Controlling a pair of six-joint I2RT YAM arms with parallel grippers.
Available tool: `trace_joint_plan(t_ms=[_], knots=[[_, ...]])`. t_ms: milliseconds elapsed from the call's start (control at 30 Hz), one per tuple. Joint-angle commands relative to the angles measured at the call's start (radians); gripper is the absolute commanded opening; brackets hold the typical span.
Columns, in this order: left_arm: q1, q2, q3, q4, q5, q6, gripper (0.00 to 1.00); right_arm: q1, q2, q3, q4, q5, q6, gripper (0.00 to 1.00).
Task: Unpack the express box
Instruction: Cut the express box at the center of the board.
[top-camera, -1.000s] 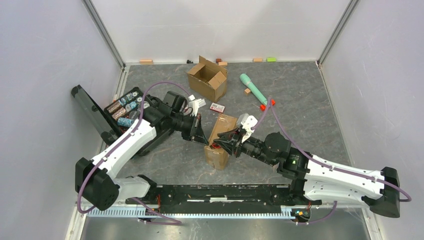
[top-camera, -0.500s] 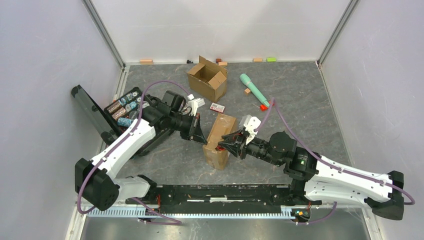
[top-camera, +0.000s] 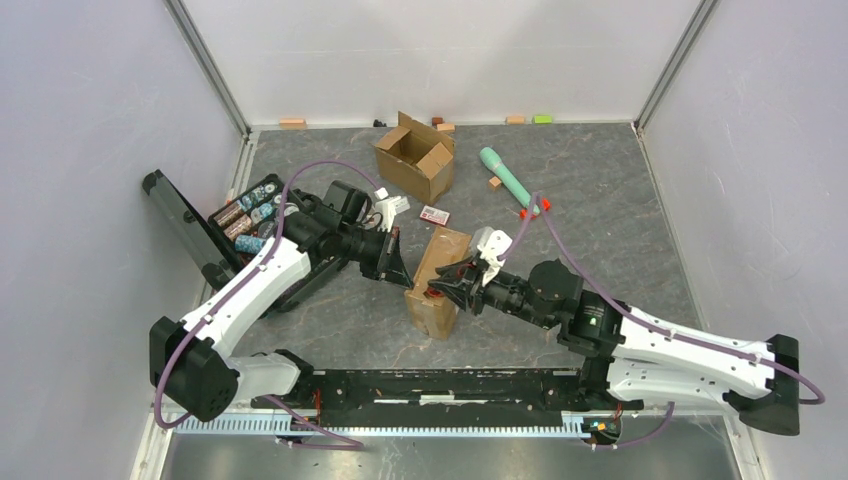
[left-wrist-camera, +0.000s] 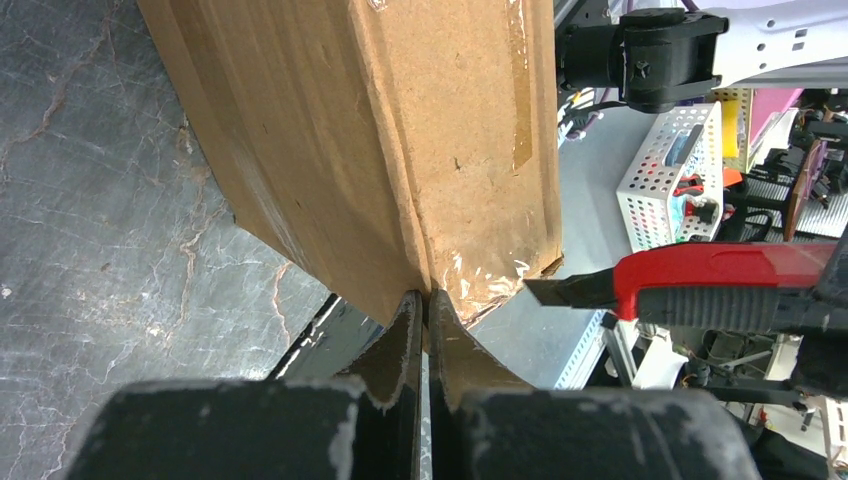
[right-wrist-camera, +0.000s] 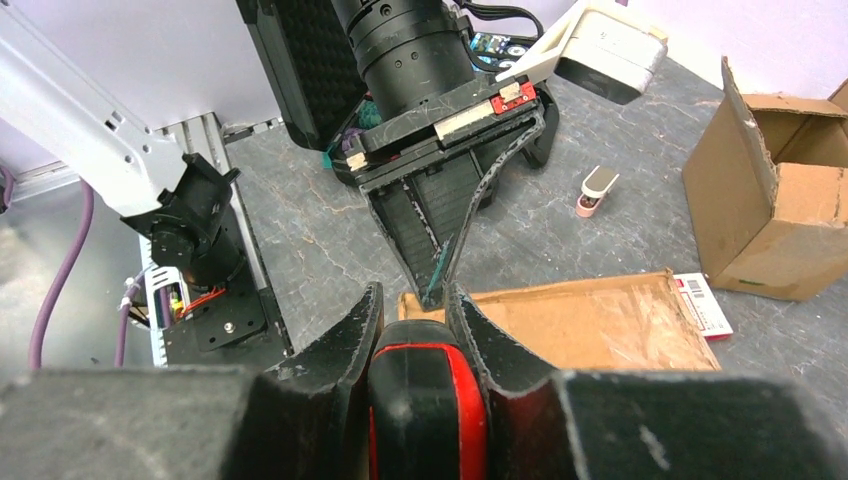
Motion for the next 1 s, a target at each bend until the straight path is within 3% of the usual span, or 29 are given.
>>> trace_joint_plan(t_ms=[0,300,967], knots=[[0.007,0.011,-0.001,-0.006,-0.075,0.087,0.02,0.002,0.046,0.037,0.198,0.022,-0.016,0.0],[0.006,0.01,-0.005,-0.005,-0.067,0.089,0.02,0.002,0.088,0.002,0.297,0.027,0.005,0.0],[0.006,-0.005,-0.019,0.003,-0.071,0.085,0.02,0.002,0.101,-0.066,0.284,-0.016,0.049,0.0]])
